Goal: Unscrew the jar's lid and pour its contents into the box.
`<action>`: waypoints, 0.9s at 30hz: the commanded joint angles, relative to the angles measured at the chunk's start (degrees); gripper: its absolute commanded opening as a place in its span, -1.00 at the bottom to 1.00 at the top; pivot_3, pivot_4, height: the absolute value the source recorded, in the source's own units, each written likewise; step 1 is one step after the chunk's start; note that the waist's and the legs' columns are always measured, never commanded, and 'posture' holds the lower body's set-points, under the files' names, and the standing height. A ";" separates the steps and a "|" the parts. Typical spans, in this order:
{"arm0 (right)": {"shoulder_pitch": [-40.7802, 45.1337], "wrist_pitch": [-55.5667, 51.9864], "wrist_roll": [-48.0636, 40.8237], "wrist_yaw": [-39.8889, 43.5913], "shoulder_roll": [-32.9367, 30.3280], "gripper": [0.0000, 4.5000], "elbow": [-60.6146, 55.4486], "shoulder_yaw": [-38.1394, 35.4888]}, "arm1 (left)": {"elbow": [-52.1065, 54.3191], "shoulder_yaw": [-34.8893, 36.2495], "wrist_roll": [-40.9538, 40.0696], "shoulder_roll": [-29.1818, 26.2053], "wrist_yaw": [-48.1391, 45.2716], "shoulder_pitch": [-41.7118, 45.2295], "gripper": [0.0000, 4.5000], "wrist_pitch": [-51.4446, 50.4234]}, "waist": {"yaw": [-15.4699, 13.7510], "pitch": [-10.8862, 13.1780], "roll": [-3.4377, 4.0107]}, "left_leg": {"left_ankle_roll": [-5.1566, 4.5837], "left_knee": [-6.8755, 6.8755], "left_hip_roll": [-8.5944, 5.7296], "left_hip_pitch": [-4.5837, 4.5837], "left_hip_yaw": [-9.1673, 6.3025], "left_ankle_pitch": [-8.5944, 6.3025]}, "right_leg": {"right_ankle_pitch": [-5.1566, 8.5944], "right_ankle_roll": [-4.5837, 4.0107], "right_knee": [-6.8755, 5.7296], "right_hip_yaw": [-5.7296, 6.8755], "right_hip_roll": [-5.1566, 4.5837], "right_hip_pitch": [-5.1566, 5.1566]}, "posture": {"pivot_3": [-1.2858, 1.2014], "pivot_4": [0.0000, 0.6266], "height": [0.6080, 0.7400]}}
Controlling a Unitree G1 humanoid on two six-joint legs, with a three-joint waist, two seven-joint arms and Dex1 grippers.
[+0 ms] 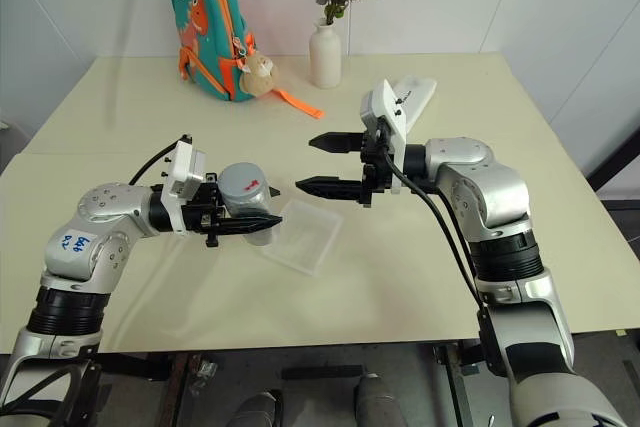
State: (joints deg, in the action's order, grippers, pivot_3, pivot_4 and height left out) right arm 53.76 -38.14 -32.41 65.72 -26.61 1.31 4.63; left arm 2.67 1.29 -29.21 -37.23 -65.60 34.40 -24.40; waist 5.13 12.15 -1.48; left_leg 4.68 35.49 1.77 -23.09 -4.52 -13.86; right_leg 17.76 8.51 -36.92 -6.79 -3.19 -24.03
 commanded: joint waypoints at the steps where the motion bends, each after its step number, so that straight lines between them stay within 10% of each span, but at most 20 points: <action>1: 1.19 -2.14 -3.61 -1.39 2.76 0.99 -4.98 -0.25 | 1.24 1.12 -0.88 -0.29 -0.03 0.94 -0.12 0.34 | -0.08 0.00 0.00 | 0.00 0.01 0.00 0.00 -0.01 0.00 | 0.00 0.00 -0.01 0.00 0.00 0.00 | 0.03 -0.52 1.00; 27: 7.19 7.85 7.01 -8.62 12.59 0.99 4.66 4.26 | 0.83 0.43 -1.15 1.32 0.81 2.06 -0.12 -0.41 | -0.33 0.00 0.01 | 0.01 0.04 -0.01 -0.02 -0.03 0.00 | -0.01 0.00 -0.01 0.02 -0.01 0.00 | 0.03 -0.52 1.00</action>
State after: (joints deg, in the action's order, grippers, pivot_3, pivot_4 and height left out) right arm 59.28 -32.28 -26.38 57.00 -12.15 5.35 10.97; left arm 1.73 1.03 -29.14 -35.97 -64.28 35.56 -25.04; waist 4.81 12.16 -1.47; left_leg 4.68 35.52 1.76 -23.11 -4.55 -13.86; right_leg 17.75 8.51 -36.92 -6.77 -3.20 -24.03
